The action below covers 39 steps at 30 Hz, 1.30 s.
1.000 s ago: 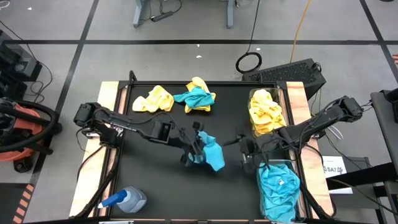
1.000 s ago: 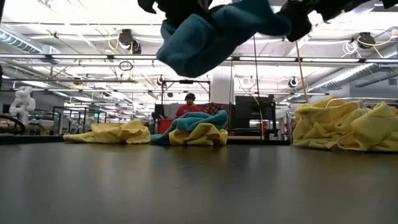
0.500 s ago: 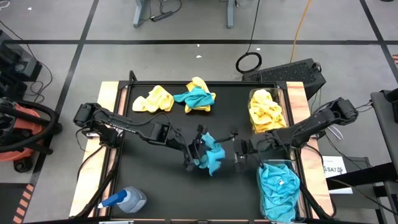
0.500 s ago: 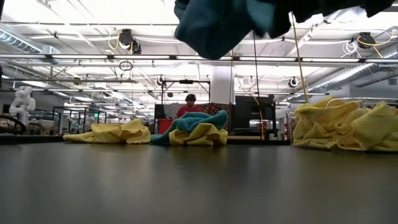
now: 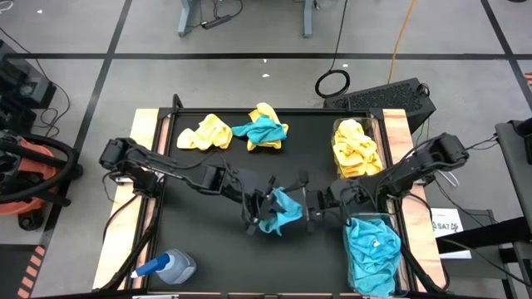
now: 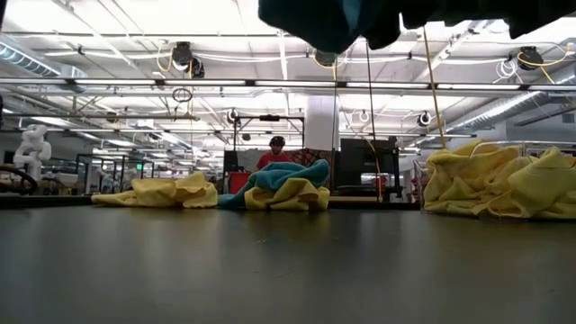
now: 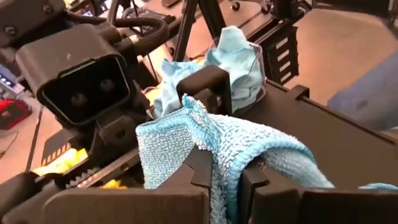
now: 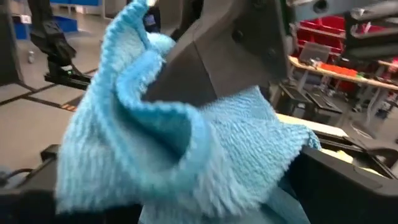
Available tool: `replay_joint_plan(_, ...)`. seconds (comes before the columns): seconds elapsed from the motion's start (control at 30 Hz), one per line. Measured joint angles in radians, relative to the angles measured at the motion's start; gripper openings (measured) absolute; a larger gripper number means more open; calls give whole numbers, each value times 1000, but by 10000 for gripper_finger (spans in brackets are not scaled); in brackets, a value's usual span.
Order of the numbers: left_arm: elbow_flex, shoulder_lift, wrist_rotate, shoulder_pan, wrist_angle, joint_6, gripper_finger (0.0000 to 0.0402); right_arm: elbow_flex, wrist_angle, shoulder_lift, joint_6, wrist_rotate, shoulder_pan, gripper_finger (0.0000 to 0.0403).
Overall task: Sort microfiber towel by color & place in baskets
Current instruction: Put the blue towel into the bottom transparent bin
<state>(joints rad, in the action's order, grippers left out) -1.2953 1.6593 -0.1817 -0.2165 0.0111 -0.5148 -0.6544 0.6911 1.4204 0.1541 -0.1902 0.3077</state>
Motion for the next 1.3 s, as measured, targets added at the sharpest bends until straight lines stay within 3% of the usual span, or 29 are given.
replay_joint_plan(0.27, 0, 37, -61, 0, 81, -21, 20, 0, 115, 50, 7, 20, 0, 337)
replay_joint_plan(0.4, 0, 37, -61, 0, 89, -23, 22, 1, 125, 50, 8, 15, 0, 308)
replay_joint_plan(0.53, 0, 37, -55, 1, 90, -22, 44, 1, 123, 50, 10, 15, 0, 224)
replay_joint_plan(0.73, 0, 37, 18, 0, 97, -18, 81, 1, 120, 50, 43, 14, 2, 45)
replay_joint_plan(0.8, 0, 37, 37, -1, 96, -18, 100, 1, 113, 49, 56, 13, 3, 18)
replay_joint_plan(1.1, -1, 30, 172, -1, -35, -14, 221, 1, -125, -46, -7, -38, 23, 14)
replay_joint_plan(1.3, -2, 7, 206, -1, -139, -5, 246, 1, -383, -209, -78, -31, 61, 13)
